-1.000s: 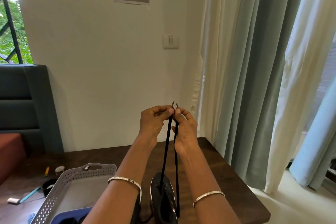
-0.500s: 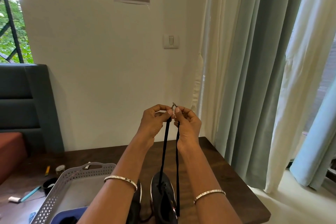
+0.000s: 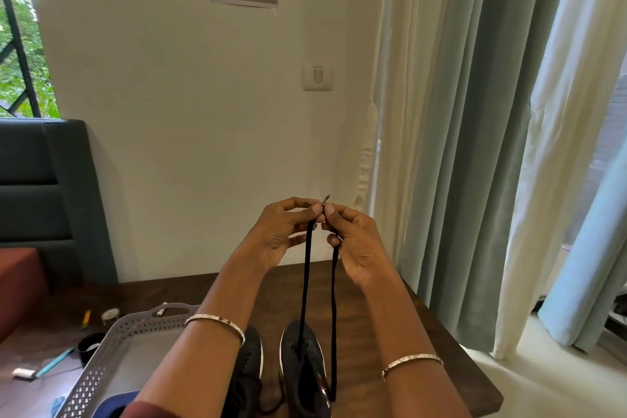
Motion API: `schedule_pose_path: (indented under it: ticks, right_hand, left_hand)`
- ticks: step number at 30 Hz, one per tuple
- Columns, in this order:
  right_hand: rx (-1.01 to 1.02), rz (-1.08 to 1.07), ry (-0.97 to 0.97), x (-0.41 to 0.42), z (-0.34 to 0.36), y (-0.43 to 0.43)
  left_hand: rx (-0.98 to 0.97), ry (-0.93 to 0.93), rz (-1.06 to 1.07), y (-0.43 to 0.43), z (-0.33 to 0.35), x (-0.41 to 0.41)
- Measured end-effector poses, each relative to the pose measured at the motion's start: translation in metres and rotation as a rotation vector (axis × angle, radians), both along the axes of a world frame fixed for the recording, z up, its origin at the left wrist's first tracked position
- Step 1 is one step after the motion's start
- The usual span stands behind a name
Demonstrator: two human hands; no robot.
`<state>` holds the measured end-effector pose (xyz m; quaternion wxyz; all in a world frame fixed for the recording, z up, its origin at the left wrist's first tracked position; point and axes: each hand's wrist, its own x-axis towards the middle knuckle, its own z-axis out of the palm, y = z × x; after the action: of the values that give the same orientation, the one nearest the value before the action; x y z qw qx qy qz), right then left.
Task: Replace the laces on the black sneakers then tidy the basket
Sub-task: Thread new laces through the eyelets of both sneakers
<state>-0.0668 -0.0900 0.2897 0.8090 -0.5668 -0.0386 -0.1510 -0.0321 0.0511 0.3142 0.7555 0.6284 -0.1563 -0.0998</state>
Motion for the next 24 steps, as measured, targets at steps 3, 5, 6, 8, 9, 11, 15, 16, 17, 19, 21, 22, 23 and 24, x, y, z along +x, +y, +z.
schedule_pose_path:
  ticks: [3, 5, 6, 8, 9, 11, 15, 16, 17, 19, 21, 22, 23, 24]
  right_hand:
    - [-0.024, 0.017, -0.014, -0.001, 0.001, -0.003]
    - [-0.078, -0.053, -0.012, 0.001, 0.002, -0.002]
    - [-0.102, -0.091, -0.012, 0.003, 0.003, -0.001]
    - [-0.179, -0.17, -0.022, 0.007, 0.003, 0.001]
    - [-0.242, -0.221, -0.022, 0.009, 0.003, 0.001]
    - [-0.375, -0.316, 0.004, 0.013, 0.002, 0.002]
    - [-0.447, -0.298, 0.171, 0.014, 0.007, 0.0]
    - [-0.426, -0.263, 0.228, 0.014, 0.009, -0.001]
    - [-0.39, -0.225, 0.282, 0.013, 0.012, -0.001]
    - [-0.303, -0.156, 0.345, 0.012, 0.017, -0.001]
    - [-0.287, -0.122, 0.332, 0.011, 0.021, 0.0]
    - [-0.306, -0.114, 0.302, 0.011, 0.023, -0.001]
    - [-0.339, -0.107, 0.262, 0.01, 0.024, -0.003]
    - [-0.394, -0.1, 0.215, 0.009, 0.024, -0.005]
  left_hand:
    - [0.051, -0.137, 0.133, -0.001, -0.005, 0.001]
    - [0.145, -0.376, 0.207, -0.004, -0.01, 0.003]
    - [0.186, -0.493, 0.252, -0.006, -0.013, 0.004]
    - [0.254, -0.703, 0.351, -0.009, -0.019, 0.006]
    - [0.301, -0.817, 0.404, -0.009, -0.023, 0.007]
    - [0.445, -1.069, 0.51, -0.008, -0.028, 0.012]
    - [0.716, -1.501, 0.588, 0.001, -0.029, 0.02]
    - [0.789, -1.602, 0.593, 0.003, -0.028, 0.021]
    - [0.86, -1.687, 0.594, 0.004, -0.029, 0.023]
    - [1.015, -1.772, 0.598, 0.007, -0.029, 0.024]
    - [1.16, -1.762, 0.623, 0.007, -0.028, 0.024]
    - [1.214, -1.718, 0.639, 0.008, -0.026, 0.023]
    - [1.255, -1.64, 0.649, 0.008, -0.023, 0.022]
    - [1.297, -1.518, 0.633, 0.008, -0.019, 0.021]
